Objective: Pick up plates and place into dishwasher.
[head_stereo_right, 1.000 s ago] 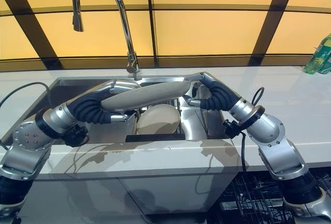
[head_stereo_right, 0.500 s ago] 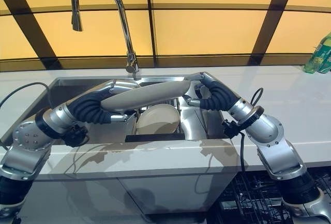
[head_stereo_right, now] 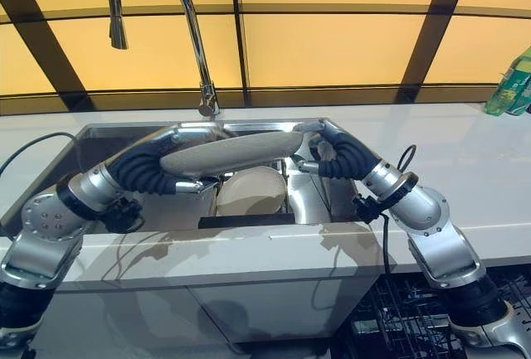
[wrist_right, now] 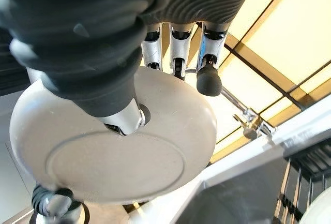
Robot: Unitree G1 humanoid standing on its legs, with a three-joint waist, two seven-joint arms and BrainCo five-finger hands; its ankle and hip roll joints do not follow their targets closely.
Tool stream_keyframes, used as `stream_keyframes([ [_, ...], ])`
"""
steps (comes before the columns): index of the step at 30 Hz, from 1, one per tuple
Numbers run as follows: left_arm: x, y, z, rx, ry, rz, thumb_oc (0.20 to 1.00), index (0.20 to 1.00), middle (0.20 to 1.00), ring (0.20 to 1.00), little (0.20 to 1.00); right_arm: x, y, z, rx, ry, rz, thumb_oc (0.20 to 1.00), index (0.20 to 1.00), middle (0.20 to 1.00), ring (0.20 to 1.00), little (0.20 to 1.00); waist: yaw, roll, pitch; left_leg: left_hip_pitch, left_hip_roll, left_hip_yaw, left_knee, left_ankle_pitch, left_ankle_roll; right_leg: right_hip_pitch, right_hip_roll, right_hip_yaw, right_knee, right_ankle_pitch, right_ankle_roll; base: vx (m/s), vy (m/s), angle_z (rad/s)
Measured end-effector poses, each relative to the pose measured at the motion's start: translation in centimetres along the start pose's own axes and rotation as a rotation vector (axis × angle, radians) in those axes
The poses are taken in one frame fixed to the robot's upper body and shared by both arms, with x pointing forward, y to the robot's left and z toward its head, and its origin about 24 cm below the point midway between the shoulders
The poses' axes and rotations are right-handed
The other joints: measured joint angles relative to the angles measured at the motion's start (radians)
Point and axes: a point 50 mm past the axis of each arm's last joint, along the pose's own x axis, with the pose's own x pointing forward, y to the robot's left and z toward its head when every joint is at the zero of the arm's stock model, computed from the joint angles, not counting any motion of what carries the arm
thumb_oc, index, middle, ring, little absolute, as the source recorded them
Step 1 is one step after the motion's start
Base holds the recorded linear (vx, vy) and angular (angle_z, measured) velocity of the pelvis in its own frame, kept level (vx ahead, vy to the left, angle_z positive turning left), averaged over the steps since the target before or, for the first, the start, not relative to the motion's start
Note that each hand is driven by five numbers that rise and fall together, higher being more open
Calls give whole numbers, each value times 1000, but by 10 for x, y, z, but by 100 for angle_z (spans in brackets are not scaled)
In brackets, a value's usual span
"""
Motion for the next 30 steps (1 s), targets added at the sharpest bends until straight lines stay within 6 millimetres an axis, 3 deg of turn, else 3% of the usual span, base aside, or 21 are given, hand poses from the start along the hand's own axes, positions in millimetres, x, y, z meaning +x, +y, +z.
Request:
stream_keyframes([
  [14,-7,21,2,24,-4,273,1000,1000,1000,1000,1000,2,2,1,21,-17,-16,200,200,200,200,200,1,1,2,0,1,0,0,-3,4,0,0,0,0,0,0,0,0,0],
  [22,-24,36,5,69,-5,452,1000,1000,1000,1000,1000,-1,0,1,5,-23,-36,200,200,200,200,200,1,2,3,0,4,0,0,-4,4,1,1,-1,0,0,0,5,0,0],
  [30,-56,54,7,145,26,676,1000,1000,1000,1000,1000,-29,-23,-7,-78,59,-228,200,200,200,200,200,0,1,6,1,9,1,0,-8,2,-3,4,0,0,-4,-4,4,4,0],
])
